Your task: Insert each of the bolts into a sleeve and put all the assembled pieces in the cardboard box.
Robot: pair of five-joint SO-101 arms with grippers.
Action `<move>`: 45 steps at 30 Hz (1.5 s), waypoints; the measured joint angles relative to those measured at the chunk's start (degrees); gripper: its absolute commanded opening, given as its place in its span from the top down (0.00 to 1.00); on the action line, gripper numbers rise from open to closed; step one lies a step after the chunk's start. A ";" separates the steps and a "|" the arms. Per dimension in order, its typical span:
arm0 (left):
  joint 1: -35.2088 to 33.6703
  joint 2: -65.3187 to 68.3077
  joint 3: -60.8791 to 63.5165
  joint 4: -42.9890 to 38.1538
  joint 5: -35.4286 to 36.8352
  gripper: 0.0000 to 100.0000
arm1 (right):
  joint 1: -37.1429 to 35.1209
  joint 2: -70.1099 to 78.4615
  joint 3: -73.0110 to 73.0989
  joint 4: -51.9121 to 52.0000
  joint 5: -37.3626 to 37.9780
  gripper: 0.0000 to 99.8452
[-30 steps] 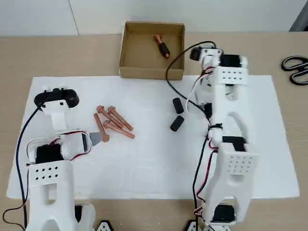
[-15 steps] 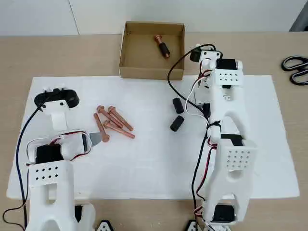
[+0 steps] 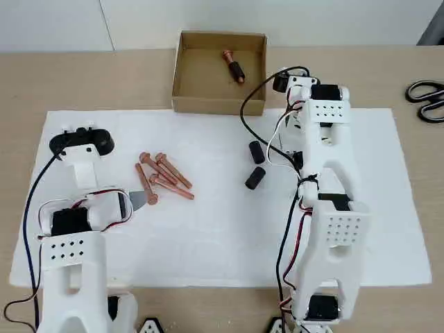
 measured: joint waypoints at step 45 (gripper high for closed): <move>0.00 0.00 -3.69 3.60 0.00 0.70 | 0.35 -14.86 0.00 5.45 -1.05 1.00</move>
